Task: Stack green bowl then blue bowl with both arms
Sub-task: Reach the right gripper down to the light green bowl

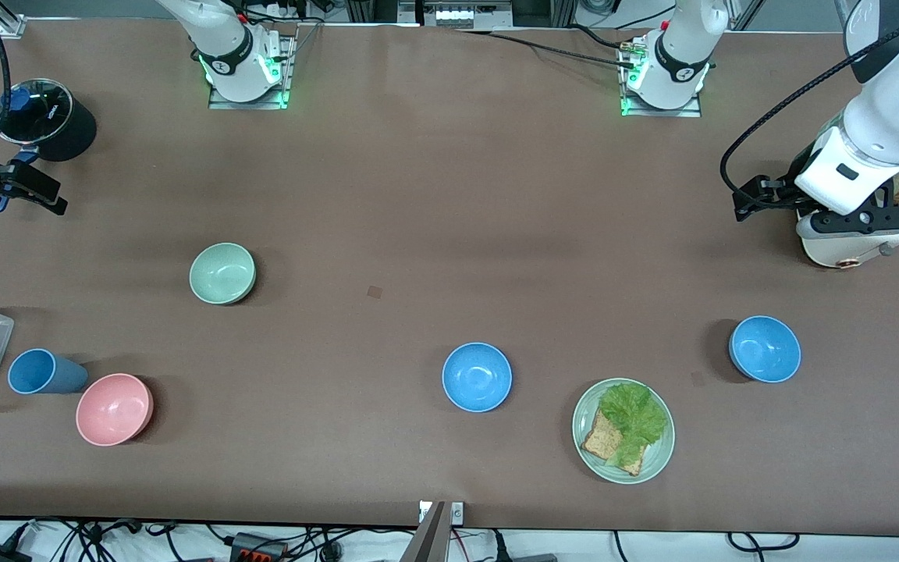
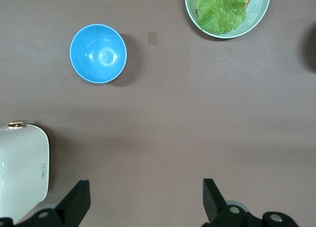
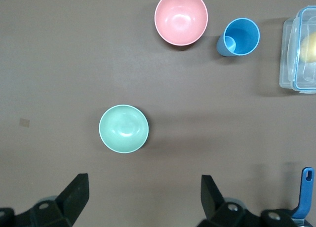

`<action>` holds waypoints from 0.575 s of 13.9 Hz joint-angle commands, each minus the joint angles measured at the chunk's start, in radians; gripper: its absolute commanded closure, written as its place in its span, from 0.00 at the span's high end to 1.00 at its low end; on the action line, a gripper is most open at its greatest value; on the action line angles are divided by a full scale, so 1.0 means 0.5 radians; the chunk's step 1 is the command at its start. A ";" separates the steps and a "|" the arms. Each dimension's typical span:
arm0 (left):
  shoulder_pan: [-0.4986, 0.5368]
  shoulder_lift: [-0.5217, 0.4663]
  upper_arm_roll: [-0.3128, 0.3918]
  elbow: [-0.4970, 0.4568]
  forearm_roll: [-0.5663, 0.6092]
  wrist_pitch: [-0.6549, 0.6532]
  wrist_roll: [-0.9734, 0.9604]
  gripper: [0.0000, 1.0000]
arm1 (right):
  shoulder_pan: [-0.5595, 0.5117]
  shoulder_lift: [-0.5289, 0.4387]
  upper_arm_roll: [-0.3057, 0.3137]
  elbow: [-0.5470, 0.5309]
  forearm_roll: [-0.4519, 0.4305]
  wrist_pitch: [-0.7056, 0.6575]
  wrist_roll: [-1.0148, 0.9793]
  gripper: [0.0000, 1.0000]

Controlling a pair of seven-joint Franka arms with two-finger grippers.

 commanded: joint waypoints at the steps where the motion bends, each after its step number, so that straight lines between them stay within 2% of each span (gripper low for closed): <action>1: 0.000 0.012 0.002 0.030 -0.010 -0.012 -0.001 1.00 | -0.002 -0.046 0.015 -0.049 -0.025 -0.009 -0.012 1.00; 8: 0.003 0.028 0.002 0.051 -0.010 -0.025 -0.001 1.00 | -0.005 0.006 0.012 -0.046 -0.040 0.037 -0.024 1.00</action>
